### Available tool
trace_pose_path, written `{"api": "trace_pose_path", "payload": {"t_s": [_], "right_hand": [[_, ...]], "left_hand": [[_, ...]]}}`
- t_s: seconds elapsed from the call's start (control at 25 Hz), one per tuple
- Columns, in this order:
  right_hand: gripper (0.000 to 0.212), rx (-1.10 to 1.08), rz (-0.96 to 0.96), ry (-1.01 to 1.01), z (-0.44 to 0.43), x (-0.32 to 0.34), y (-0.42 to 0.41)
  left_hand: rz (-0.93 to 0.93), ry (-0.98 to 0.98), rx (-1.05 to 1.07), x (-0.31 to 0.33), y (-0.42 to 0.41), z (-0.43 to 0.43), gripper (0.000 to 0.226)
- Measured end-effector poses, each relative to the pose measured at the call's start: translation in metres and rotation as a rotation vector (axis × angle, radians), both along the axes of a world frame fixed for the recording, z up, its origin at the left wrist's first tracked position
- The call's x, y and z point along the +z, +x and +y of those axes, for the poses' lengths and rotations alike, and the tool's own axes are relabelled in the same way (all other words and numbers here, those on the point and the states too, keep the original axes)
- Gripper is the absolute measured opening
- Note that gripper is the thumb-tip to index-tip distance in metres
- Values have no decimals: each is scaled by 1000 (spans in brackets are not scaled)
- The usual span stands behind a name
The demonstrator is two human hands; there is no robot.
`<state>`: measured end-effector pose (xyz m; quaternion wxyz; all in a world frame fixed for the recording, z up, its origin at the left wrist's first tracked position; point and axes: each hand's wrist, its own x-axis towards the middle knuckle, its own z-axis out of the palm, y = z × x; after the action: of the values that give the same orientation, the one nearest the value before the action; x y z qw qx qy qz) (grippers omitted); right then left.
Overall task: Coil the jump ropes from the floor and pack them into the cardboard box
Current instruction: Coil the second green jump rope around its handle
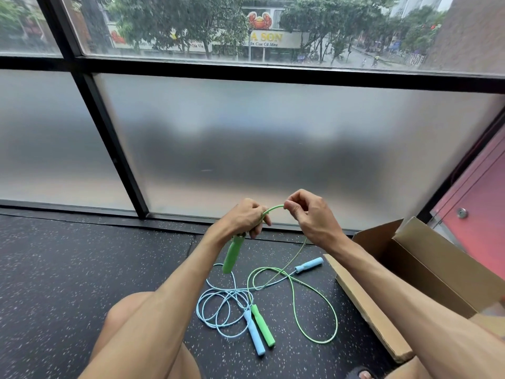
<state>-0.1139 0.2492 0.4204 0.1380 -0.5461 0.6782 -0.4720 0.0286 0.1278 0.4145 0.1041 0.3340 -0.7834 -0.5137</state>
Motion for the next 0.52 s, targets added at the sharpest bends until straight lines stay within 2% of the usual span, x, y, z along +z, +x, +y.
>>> {"api": "trace_pose_path", "payload": {"t_s": [0.12, 0.28, 0.4, 0.52], "right_hand": [[16, -72, 7, -51, 0, 0, -6], [21, -65, -35, -6, -2, -4, -8], [21, -3, -219, 92, -4, -5, -4], [14, 67, -357, 228, -3, -4, 2]], "left_hand": [[128, 231, -96, 3, 1, 6, 54], [355, 560, -200, 9, 4, 5, 54], [539, 765, -229, 11, 3, 2, 50], [755, 857, -142, 12, 1, 2, 47]]}}
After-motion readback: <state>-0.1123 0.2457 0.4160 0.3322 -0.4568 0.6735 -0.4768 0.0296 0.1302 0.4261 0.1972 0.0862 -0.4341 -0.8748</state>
